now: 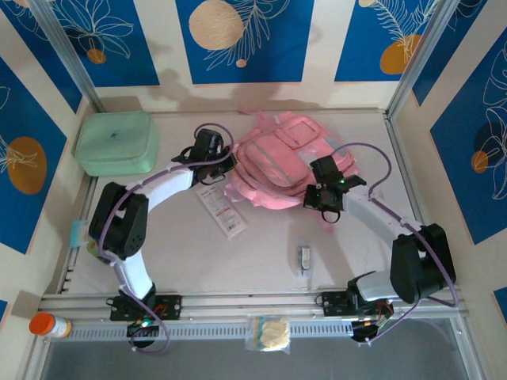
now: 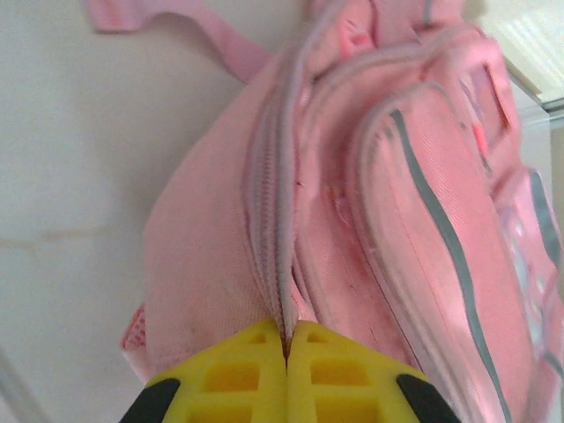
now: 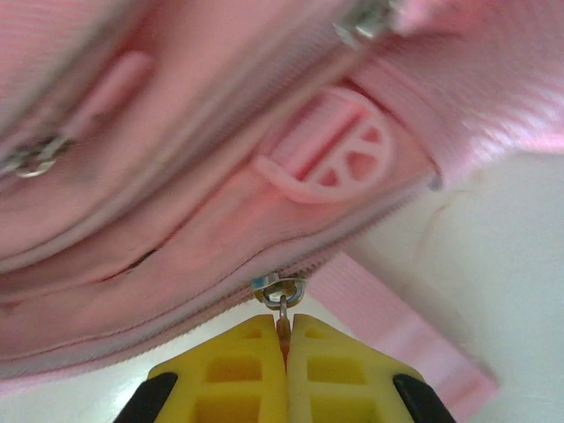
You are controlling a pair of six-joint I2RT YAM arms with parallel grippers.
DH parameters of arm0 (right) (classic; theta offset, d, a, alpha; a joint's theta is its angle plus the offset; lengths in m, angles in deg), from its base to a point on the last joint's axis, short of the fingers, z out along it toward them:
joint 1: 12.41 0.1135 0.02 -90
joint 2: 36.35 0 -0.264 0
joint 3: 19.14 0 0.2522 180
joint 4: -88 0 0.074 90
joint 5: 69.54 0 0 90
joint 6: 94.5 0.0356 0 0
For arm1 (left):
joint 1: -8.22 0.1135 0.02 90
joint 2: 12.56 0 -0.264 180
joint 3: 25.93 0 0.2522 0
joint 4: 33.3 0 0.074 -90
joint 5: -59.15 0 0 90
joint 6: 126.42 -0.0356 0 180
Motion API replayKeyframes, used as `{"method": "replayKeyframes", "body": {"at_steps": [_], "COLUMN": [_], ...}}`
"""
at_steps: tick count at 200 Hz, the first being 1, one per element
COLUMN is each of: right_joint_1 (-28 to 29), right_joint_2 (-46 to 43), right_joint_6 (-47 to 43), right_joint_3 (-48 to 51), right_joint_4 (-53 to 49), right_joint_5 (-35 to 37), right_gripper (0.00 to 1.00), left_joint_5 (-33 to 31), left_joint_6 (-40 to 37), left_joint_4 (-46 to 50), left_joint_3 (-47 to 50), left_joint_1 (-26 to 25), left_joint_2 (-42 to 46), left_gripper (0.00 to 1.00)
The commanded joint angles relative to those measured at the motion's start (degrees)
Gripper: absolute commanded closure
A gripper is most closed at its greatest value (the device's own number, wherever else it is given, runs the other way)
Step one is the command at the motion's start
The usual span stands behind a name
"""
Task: Pack books, pencil case, and school supplies into a backpack
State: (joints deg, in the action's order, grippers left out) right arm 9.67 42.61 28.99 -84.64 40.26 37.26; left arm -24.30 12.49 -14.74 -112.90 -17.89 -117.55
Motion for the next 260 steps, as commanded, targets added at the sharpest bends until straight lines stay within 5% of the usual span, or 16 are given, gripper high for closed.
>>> {"method": "replayKeyframes", "body": {"at_steps": [1, 35, 55, 83, 121, 148, 172, 199, 238, 250, 260], "right_joint_1": [1.01, 3.86, 5.67, 7.09, 6.85, 5.35, 1.72, -3.42, -4.54, -4.11, -3.98], "right_joint_2": [2.58, 4.12, 4.06, 4.67, 4.71, 4.38, 3.40, 2.88, 2.32, 0.95, -0.91], "right_joint_6": [2.07, 0.91, 1.64, 1.49, 1.57, 1.33, 0.76, -0.87, -2.92, -2.88, -2.72], "right_joint_3": [-2.11, -3.03, -2.76, -2.98, -2.46, -1.91, -0.17, 1.55, -0.01, -0.15, 0.02], "right_joint_4": [1.03, 2.93, 2.70, 1.33, -0.01, -1.56, -1.64, -0.96, -1.97, -1.73, -1.90], "right_joint_5": [-1.62, -2.57, -1.31, 0.86, 3.32, 5.78, 4.07, 6.19, 5.19, -0.05, -4.28], "right_gripper": [1.00, 1.00, 1.00, 1.00, 1.00, 1.00, 1.00, 1.00, 1.00, 1.00, 0.88], "left_joint_5": [4.72, 5.96, 5.33, -3.41, -8.04, -12.34, -19.47, -21.97, -18.91, -17.74, -15.35], "left_joint_6": [-2.61, 3.03, 14.26, 24.72, 30.99, 30.28, 24.78, 20.39, 17.14, 15.53, 14.25], "left_joint_4": [-2.54, -5.21, -9.83, -16.06, -19.51, -16.31, -4.88, -3.05, -3.01, -2.68, -3.20], "left_joint_3": [-4.65, 6.69, 16.90, 24.19, 20.69, 18.23, 15.24, 15.02, 13.90, 12.99, 12.66], "left_joint_1": [1.84, 0.31, -2.48, -10.17, -16.59, -17.09, -15.73, -13.55, -11.01, -11.12, -11.18], "left_joint_2": [-2.76, 4.94, 10.35, 14.33, 7.72, 4.40, 3.96, 4.26, 4.77, 5.57, 6.61], "left_gripper": [0.82, 0.37, 0.30, 0.24, 0.25, 0.36, 0.60, 0.84, 0.83, 0.75, 0.65]}}
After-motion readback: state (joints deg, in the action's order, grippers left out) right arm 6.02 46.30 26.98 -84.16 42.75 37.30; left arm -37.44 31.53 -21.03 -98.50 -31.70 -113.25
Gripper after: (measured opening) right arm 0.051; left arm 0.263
